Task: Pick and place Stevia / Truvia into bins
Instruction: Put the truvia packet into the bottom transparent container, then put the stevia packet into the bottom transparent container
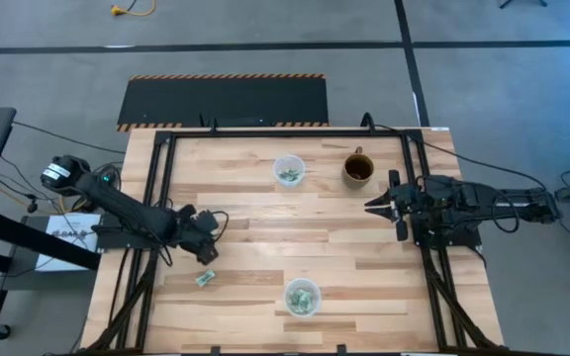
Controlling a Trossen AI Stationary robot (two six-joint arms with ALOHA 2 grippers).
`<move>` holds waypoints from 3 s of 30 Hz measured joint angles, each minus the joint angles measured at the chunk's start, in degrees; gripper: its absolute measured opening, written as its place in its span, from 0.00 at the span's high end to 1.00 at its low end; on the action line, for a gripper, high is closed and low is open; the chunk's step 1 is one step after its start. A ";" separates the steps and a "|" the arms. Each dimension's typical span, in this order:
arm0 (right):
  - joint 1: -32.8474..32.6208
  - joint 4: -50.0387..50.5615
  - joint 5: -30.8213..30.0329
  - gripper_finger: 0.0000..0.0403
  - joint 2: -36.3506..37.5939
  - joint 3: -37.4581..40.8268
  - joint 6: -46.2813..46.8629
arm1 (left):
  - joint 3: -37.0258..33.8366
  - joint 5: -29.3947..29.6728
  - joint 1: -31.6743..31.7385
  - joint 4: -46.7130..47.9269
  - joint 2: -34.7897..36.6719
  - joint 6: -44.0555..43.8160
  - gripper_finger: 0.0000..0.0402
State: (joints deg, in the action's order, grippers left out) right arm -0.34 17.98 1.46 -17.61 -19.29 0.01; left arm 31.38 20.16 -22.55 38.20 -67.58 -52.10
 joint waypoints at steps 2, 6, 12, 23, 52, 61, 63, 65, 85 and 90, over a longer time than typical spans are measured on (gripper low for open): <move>0.02 0.07 0.00 0.85 0.00 0.00 0.02 | 2.03 0.70 -0.04 -5.69 0.05 3.49 0.98; 0.00 0.04 0.01 0.85 -0.02 -0.01 0.01 | 4.95 1.14 -0.07 -19.21 0.00 11.29 0.97; 0.00 0.00 0.01 0.85 0.00 0.00 0.02 | 9.35 1.77 0.04 -36.36 -1.95 24.54 0.98; 0.00 0.15 0.00 0.85 0.00 0.00 0.02 | 31.50 -11.29 0.12 -33.42 -21.93 40.48 0.98; 0.01 0.04 0.00 0.85 0.00 -0.02 0.02 | 52.81 -27.87 0.66 -19.27 -42.57 42.36 0.97; 0.01 0.09 0.00 0.85 0.00 -0.02 0.01 | 52.72 -27.19 0.85 -20.04 -44.23 42.54 0.92; 0.01 0.08 0.00 0.85 0.00 -0.02 0.00 | 52.82 -27.31 0.85 -20.47 -44.18 42.57 0.88; 0.00 0.04 0.00 0.85 0.00 -0.02 0.00 | 52.78 -27.60 0.85 -20.85 -44.18 42.84 0.84; 0.00 0.02 0.00 0.85 0.00 -0.02 0.02 | 52.78 -34.36 0.32 2.69 -39.59 26.34 0.59; 0.00 0.02 0.00 0.85 0.00 -0.02 0.02 | 52.78 -22.63 -1.97 19.52 -36.97 18.97 0.61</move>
State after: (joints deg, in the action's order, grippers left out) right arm -0.34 18.00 1.46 -17.61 -19.31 0.03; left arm 84.16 -2.47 -24.51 57.72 -104.55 -33.13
